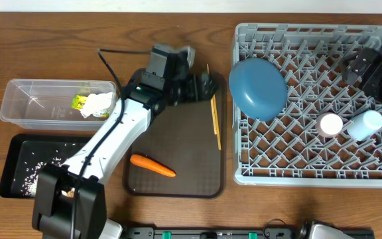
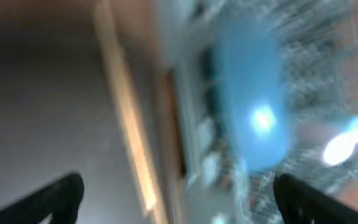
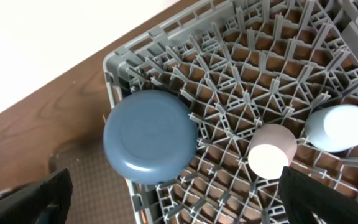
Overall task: Sort waste into correct bins and load items into the dishwasher rack
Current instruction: 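Grasp the orange carrot on the brown tray with left gripper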
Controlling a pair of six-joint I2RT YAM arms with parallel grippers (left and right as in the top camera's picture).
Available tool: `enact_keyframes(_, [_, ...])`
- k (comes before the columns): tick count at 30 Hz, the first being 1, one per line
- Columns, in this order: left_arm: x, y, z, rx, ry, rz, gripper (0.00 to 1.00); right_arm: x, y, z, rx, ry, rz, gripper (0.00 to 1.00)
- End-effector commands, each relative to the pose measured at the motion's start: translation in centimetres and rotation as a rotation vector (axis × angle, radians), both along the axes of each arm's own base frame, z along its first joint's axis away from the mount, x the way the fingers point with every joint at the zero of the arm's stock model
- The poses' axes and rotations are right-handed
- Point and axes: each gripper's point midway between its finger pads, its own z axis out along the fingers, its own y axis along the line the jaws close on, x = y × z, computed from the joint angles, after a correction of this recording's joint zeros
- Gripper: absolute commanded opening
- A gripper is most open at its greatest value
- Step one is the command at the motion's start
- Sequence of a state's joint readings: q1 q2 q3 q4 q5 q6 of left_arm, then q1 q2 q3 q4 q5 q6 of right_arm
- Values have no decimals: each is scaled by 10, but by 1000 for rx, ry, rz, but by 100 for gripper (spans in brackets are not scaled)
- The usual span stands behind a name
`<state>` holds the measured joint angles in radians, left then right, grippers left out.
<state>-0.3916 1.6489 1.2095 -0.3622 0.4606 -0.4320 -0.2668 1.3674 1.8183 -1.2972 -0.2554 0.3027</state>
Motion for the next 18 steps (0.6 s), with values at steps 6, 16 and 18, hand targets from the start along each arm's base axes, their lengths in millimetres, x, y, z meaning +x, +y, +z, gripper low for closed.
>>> enact_keyframes(6, [-45, 57, -10, 283, 103, 51, 89, 2, 22, 6, -42, -40, 171, 99])
enact_keyframes(16, [-123, 126, -53, 473, 565, 582, 82, 7, 30, 9, -51, -62, 202, 99])
enact_keyframes(18, [-132, 135, -63, 487, 608, 688, 87, 8, 30, 9, -52, -63, 202, 99])
